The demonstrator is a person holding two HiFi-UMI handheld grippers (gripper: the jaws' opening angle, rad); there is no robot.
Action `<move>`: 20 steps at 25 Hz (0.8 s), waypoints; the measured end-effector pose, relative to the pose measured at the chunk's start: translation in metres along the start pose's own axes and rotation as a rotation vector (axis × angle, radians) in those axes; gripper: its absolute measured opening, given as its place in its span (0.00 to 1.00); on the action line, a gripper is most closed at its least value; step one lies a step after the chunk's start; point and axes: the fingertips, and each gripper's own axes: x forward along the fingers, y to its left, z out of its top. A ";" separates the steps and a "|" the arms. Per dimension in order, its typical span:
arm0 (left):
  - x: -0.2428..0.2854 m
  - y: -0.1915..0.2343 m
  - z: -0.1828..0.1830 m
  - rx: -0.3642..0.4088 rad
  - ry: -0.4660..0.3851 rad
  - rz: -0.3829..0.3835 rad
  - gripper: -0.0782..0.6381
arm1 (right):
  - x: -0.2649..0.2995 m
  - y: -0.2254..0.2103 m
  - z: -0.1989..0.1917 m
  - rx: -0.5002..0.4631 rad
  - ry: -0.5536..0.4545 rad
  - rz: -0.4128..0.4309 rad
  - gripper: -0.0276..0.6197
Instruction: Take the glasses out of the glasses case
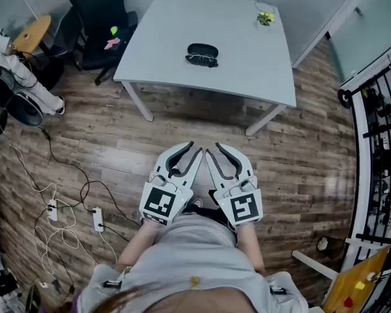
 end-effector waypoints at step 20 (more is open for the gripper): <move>0.102 0.134 0.020 0.006 0.032 -0.138 0.24 | 0.155 -0.069 0.010 -0.007 0.045 -0.103 0.20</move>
